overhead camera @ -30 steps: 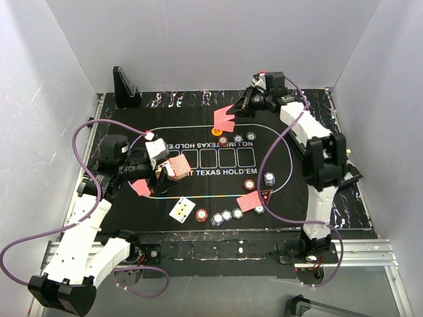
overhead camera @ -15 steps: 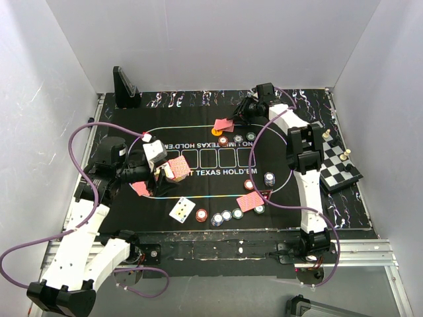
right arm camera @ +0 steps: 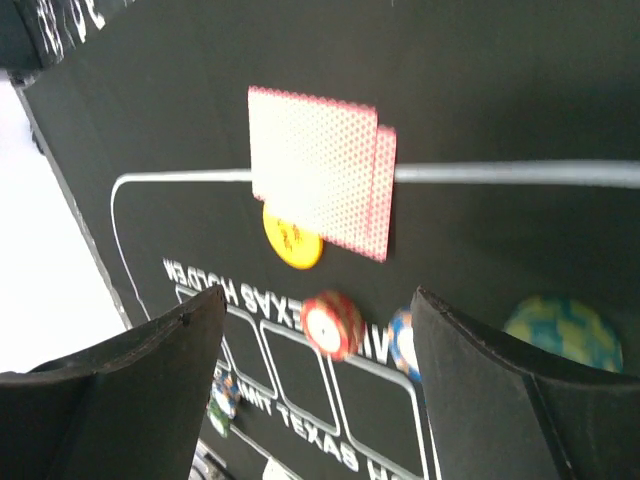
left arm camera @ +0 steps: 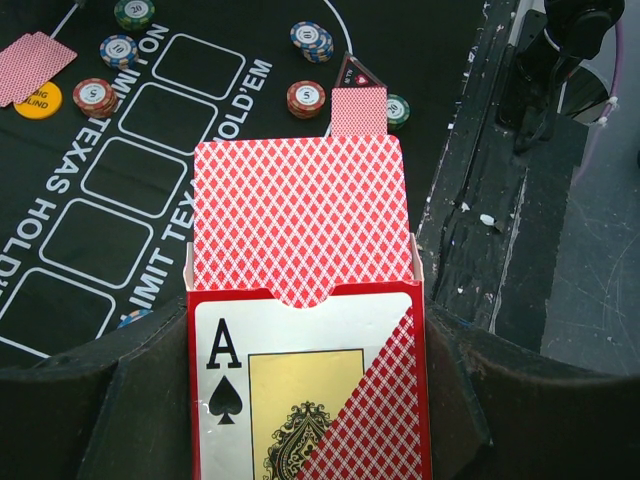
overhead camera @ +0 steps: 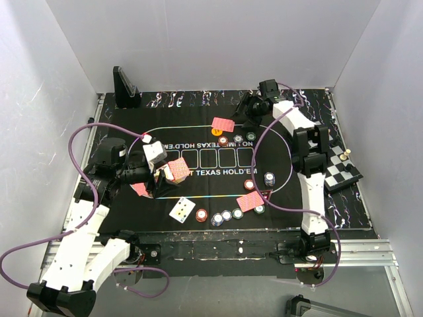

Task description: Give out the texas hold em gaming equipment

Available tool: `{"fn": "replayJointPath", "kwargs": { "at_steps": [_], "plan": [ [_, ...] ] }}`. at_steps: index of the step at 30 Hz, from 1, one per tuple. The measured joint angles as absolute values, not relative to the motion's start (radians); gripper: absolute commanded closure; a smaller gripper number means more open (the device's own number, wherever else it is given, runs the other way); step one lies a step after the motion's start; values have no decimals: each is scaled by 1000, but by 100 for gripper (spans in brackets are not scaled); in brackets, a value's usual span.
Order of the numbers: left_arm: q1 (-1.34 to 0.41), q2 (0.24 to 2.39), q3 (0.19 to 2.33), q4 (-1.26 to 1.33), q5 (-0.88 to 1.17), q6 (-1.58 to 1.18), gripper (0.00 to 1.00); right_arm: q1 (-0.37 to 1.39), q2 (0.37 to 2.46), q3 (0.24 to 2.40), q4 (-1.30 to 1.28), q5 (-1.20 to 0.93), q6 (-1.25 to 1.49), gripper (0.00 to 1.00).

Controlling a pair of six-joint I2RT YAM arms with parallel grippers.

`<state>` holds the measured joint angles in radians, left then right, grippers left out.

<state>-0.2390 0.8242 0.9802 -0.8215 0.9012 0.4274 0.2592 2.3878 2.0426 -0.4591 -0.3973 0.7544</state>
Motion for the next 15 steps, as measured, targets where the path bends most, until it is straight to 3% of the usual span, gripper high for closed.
{"fn": "replayJointPath", "kwargs": {
  "at_steps": [8, 15],
  "plan": [
    [-239, 816, 980, -831, 899, 436, 100, 298, 1925, 1695, -430, -476, 746, 13],
    [-239, 818, 980, -842, 898, 467, 100, 582, 1554, 1476, -263, -680, 794, 11]
  ]
}}
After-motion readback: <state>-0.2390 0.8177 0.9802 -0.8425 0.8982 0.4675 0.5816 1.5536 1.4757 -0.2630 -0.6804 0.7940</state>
